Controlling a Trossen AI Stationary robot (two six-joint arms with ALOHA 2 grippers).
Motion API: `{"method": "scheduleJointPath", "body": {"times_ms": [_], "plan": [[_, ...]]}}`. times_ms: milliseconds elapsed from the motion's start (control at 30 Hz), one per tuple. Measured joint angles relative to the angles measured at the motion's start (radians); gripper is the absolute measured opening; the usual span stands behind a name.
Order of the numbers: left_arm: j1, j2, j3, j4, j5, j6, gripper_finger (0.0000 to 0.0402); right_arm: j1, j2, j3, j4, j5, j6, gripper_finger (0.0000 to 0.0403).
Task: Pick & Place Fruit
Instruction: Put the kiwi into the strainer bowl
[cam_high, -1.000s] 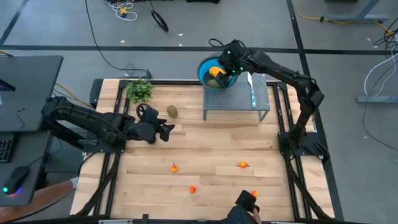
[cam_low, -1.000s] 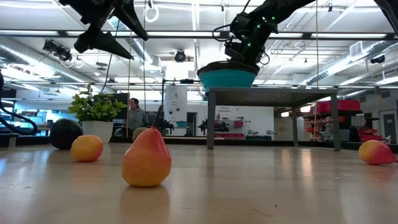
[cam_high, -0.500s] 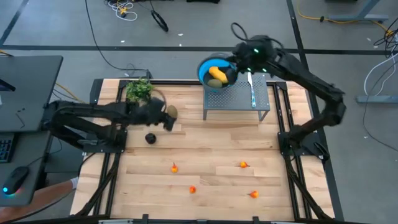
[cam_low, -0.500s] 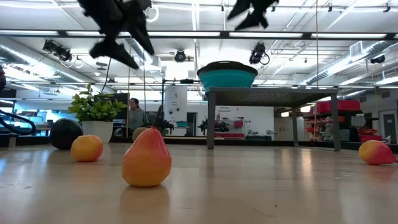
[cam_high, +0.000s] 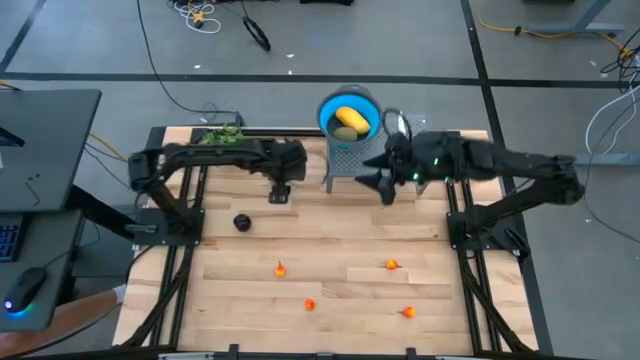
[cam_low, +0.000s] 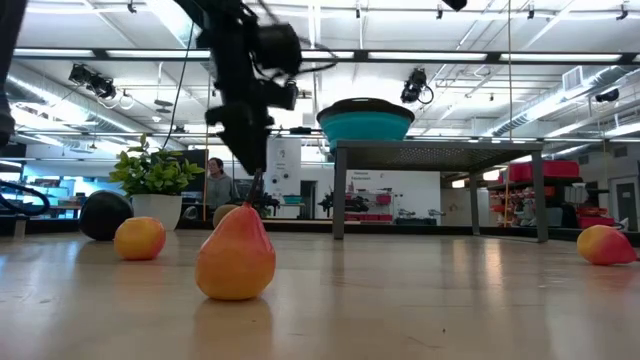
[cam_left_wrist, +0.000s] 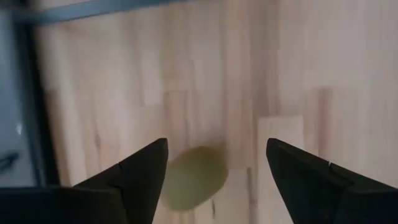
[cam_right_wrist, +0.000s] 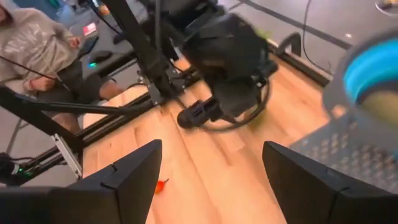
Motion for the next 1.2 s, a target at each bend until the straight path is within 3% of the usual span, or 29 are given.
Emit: {"method": "scheduleJointPath", "body": {"times_ms": [133, 433, 667, 933, 1200], "plan": [[0.026, 0.068, 0.003, -0.024, -0.004, 0.153, 0.0304, 0.091, -0.001, -0.090, 0.126, 0.087, 0.085, 0.0286], [0.070, 0.087, -0.006, -0.004, -0.007, 0.250, 0.0319, 0.187, -0.002, -0.183, 0.302, 0.208, 0.149, 0.0286], [0.089, 0.087, -0.112, 0.069, -0.016, 0.345, 0.0317, 0.187, -0.002, -0.183, 0.325, 0.209, 0.148, 0.0286], [0.096, 0.087, -0.237, 0.175, -0.051, 0.336, 0.0314, 0.187, -0.002, -0.183, 0.328, 0.188, 0.162, 0.0286], [0.096, 0.084, -0.257, 0.162, -0.070, 0.255, 0.0266, 0.187, -0.002, -0.183, 0.330, 0.181, 0.168, 0.0286]]}}
